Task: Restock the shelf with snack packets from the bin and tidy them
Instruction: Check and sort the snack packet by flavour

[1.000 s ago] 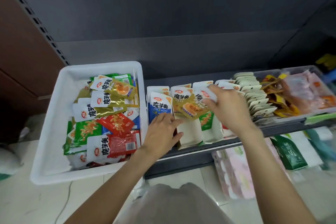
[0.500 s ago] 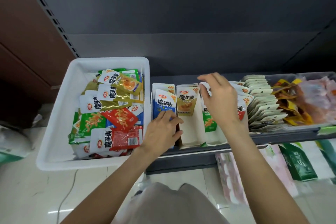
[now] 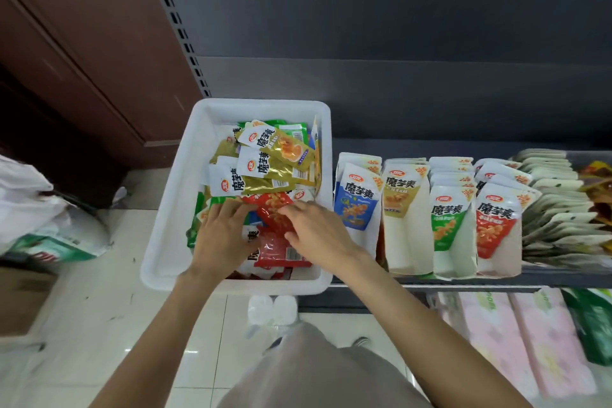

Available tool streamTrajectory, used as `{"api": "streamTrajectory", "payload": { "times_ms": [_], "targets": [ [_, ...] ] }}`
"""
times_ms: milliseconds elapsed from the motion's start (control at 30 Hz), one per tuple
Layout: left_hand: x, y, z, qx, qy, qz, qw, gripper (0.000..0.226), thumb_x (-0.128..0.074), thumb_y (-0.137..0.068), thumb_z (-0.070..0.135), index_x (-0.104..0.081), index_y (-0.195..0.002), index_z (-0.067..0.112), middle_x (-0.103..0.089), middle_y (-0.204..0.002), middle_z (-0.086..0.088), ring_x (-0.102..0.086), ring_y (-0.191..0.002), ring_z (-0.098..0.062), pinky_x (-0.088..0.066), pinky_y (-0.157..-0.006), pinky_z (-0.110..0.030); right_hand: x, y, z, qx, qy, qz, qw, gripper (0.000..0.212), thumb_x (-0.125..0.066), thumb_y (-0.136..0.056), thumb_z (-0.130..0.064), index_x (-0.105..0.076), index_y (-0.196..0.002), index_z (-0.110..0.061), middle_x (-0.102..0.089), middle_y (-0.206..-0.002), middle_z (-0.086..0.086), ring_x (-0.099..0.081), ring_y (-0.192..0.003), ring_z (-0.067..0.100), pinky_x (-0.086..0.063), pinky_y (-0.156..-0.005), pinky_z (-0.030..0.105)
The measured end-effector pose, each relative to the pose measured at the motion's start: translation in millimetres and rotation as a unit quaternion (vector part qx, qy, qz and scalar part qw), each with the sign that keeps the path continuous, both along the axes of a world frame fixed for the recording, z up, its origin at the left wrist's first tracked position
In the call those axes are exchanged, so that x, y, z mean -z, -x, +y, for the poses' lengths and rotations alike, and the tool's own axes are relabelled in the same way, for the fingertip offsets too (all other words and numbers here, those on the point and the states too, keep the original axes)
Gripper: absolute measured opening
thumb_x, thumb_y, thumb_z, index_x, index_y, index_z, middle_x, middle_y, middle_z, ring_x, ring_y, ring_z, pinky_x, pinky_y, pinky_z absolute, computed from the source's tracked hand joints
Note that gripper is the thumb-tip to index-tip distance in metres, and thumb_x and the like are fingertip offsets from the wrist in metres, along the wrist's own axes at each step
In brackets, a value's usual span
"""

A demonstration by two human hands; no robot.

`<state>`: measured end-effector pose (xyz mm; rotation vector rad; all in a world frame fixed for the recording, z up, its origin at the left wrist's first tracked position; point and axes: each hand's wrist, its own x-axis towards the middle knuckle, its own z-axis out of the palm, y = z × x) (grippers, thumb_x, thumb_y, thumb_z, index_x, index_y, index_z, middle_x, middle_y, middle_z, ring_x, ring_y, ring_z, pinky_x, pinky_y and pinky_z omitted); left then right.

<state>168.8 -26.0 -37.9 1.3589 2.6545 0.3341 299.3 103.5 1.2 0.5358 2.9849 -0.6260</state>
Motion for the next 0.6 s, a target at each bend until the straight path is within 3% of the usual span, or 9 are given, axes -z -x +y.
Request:
{"api": "streamTrajectory", "payload": {
  "times_ms": [167, 300, 367, 467, 533, 600],
  "targets": [
    [2, 7, -2, 0.015, 0.008, -0.014, 1.0, 0.059, -0.076, -0.073, 0.032, -0.055, -0.126, 0.017, -0.057, -0.121, -0.004, -0.048, -0.115, -0.026, -0.039, -0.1, -0.038, 28, 39, -8, 0.053, -0.062, -0.025, 0.996, 0.055, -0.056, -0.091, -0.037, -0.039, -0.135, -0.008, -0.047, -0.131, 0.012, -0.049, -0.116, 0.033, -0.044, -0.096, 0.042],
    [1, 14, -1, -0.001, -0.096, -0.015, 0.995, 0.039, -0.074, -0.076, 0.016, -0.063, -0.114, 0.013, -0.064, -0.102, -0.007, -0.059, -0.097, -0.029, -0.053, -0.079, -0.04, 31, 64, -4, 0.092, -0.139, 0.066, 0.984, 0.044, -0.054, -0.093, -0.02, -0.043, -0.134, -0.009, -0.044, -0.135, 0.016, -0.043, -0.124, 0.034, -0.037, -0.102, 0.045],
    [-2, 22, 0, -0.005, -0.16, 0.009, 0.987, 0.032, -0.072, -0.075, 0.007, -0.065, -0.106, 0.01, -0.062, -0.094, -0.008, -0.059, -0.087, -0.028, -0.054, -0.068, -0.037, 30, 81, 7, 0.117, -0.124, 0.041, 0.985, 0.056, -0.055, -0.091, -0.013, -0.033, -0.143, -0.01, -0.025, -0.149, 0.021, -0.024, -0.138, 0.04, -0.022, -0.112, 0.05],
    [-6, 41, 8, -0.012, -0.188, 0.043, 0.981, 0.034, -0.072, -0.075, 0.007, -0.064, -0.108, 0.007, -0.062, -0.104, -0.011, -0.056, -0.094, -0.03, -0.05, -0.078, -0.041, 32, 101, 18, 0.117, -0.07, -0.039, 0.99, 0.073, -0.055, -0.089, -0.011, -0.015, -0.149, -0.014, -0.005, -0.156, 0.021, -0.004, -0.143, 0.041, -0.012, -0.114, 0.052],
    [-5, 53, 14, -0.007, -0.171, 0.035, 0.985, 0.038, -0.07, -0.08, 0.013, -0.061, -0.116, 0.008, -0.061, -0.116, -0.009, -0.054, -0.105, -0.03, -0.047, -0.087, -0.042, 33, 105, 18, 0.107, -0.063, -0.064, 0.99, 0.072, -0.056, -0.088, -0.016, -0.016, -0.149, -0.016, -0.016, -0.152, 0.021, -0.015, -0.14, 0.043, -0.023, -0.112, 0.052],
    [-3, 60, 22, 0.027, -0.15, 0.033, 0.988, 0.04, -0.066, -0.084, 0.017, -0.058, -0.123, 0.011, -0.059, -0.125, -0.005, -0.052, -0.113, -0.027, -0.046, -0.091, -0.043, 30, 109, 23, 0.116, -0.094, -0.023, 0.989, 0.061, -0.055, -0.089, -0.014, -0.029, -0.143, -0.016, -0.039, -0.14, 0.017, -0.035, -0.13, 0.037, -0.033, -0.105, 0.046]
  ]
}}
